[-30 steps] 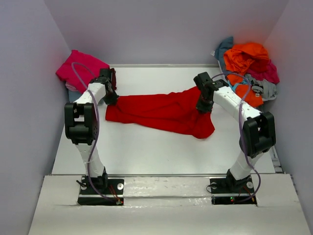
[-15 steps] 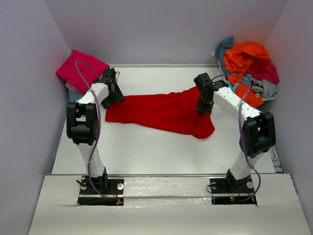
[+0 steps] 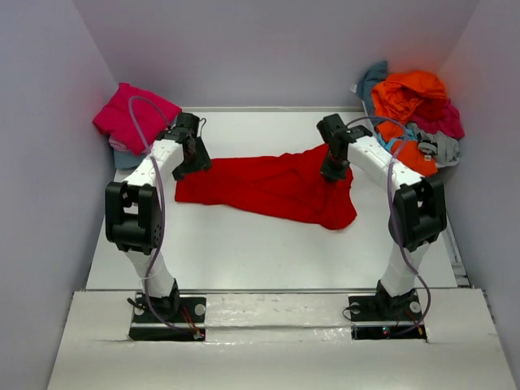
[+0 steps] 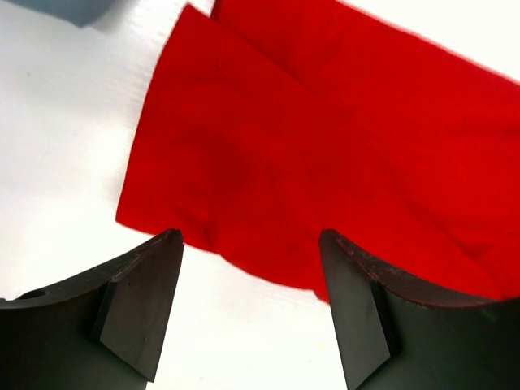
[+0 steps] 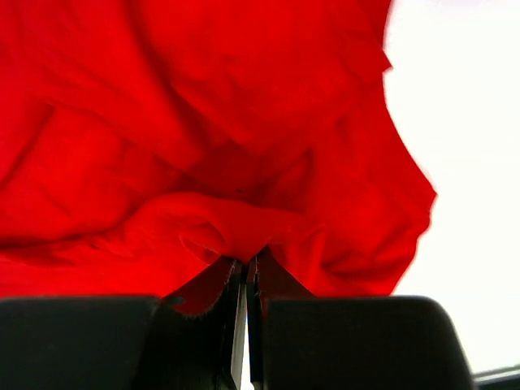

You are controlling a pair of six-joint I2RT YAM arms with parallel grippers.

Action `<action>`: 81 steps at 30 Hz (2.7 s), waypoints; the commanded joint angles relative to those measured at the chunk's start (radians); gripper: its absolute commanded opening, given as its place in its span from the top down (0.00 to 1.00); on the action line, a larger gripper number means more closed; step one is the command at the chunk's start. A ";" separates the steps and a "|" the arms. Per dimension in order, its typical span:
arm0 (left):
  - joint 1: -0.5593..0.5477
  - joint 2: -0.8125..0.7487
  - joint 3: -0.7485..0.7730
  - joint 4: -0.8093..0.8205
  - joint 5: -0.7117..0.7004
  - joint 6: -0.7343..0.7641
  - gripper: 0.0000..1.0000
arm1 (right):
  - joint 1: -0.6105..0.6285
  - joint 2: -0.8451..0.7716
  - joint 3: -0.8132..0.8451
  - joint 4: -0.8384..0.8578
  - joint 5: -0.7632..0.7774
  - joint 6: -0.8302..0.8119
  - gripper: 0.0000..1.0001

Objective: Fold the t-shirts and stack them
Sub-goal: Fold the tshirt

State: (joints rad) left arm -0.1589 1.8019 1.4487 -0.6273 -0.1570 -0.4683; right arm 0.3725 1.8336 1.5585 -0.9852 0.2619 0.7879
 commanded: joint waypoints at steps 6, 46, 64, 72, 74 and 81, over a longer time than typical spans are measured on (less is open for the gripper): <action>-0.013 -0.012 -0.017 -0.086 -0.021 0.042 0.20 | -0.047 0.078 0.195 -0.029 0.008 -0.022 0.93; -0.022 0.039 0.019 -0.091 -0.022 0.062 0.21 | -0.066 0.388 0.514 -0.078 -0.092 -0.164 0.34; -0.031 0.036 0.015 -0.081 -0.007 0.054 0.21 | -0.057 0.175 0.204 -0.046 -0.207 -0.145 0.36; -0.041 0.040 0.013 -0.080 -0.007 0.053 0.21 | -0.037 0.174 0.103 0.003 -0.279 -0.147 0.45; -0.041 0.040 0.015 -0.081 -0.009 0.051 0.21 | -0.027 0.184 0.097 0.011 -0.289 -0.148 0.48; -0.050 0.039 0.003 -0.077 -0.007 0.049 0.21 | -0.018 0.219 0.098 0.036 -0.297 -0.157 0.58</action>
State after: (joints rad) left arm -0.2020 1.8500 1.4334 -0.6994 -0.1612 -0.4229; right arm 0.3454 2.0357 1.6474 -0.9913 -0.0154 0.6430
